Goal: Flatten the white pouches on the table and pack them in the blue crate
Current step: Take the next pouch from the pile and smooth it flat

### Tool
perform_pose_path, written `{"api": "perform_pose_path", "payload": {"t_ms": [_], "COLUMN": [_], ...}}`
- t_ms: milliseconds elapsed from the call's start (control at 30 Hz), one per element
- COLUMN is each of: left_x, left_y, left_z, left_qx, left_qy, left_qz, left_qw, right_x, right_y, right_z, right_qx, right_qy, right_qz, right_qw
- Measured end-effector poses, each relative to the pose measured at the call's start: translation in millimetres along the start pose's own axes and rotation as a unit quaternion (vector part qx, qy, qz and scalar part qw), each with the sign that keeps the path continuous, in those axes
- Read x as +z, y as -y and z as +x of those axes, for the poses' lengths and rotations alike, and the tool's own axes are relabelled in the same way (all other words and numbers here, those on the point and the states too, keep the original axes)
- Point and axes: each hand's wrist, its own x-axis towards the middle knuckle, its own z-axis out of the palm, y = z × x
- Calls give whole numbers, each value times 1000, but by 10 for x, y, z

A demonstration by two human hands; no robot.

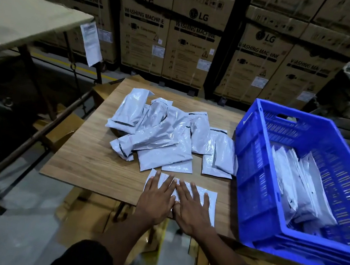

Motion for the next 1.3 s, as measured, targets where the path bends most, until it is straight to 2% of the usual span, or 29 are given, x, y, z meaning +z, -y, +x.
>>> {"api": "perform_pose_path", "payload": {"t_ms": [200,333,500,767,933,1100,1300], "left_x": [90,109,113,90,50,94,9], "left_y": [70,113,124,104,89,106,210], "left_z": [-44,-128,-162,-167,-176,-174,-76], "left_qx": [-21,-28,-27,-33,-33,-30,-22], "left_qy": [-10,-16,-10,6,16,12,64], "left_qz": [-42,-37,-35,-20,-15,-22,-20], "left_qw": [999,999,999,999,999,999,997], "right_x": [-92,-93,-50,-83,-87,-56,-229], "right_y": [-116,-345,-386,-374,-293,-306,-446], "right_z": [-87,-200,-221,-207,-169,-146,-246], "right_qx": [-1,5,4,6,-59,-61,-140], "right_qy": [15,5,-13,12,6,33,56], "right_qz": [2,-37,-27,-42,-74,-47,-93], "right_qw": [1000,999,1000,999,995,996,984]}}
